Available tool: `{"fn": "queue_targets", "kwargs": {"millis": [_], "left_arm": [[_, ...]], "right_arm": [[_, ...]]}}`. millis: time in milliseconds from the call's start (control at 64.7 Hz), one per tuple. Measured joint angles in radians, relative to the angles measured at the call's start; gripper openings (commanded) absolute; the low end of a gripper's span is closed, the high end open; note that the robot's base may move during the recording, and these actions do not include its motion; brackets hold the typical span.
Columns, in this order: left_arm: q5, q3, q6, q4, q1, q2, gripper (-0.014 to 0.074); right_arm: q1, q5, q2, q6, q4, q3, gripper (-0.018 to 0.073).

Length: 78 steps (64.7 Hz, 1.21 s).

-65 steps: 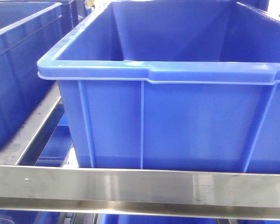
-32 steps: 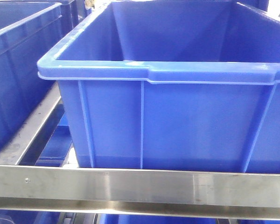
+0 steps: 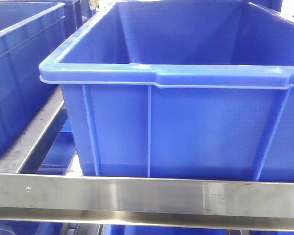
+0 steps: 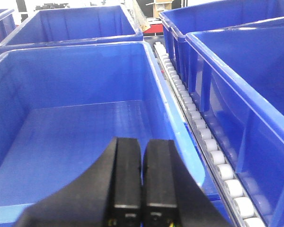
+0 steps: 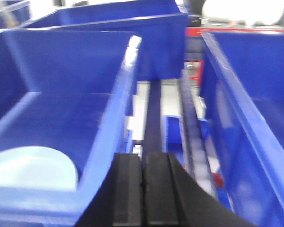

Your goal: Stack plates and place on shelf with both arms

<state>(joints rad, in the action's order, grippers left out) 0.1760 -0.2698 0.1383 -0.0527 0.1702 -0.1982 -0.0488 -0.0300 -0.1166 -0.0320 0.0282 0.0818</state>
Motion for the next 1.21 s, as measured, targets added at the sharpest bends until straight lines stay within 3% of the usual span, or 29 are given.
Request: {"fn": "queue_targets", "kwargs": {"millis": [232, 1206], "left_arm": [[0.0, 0.0, 0.0, 0.0, 0.0, 0.0, 0.0082], [-0.002, 0.0, 0.0, 0.0, 0.0, 0.0, 0.0082]], "right_arm": [[-0.007, 0.0, 0.116, -0.043, 0.0, -0.11, 0.0057], [-0.007, -0.008, 0.127, -0.053, 0.0, -0.11, 0.0057]]}}
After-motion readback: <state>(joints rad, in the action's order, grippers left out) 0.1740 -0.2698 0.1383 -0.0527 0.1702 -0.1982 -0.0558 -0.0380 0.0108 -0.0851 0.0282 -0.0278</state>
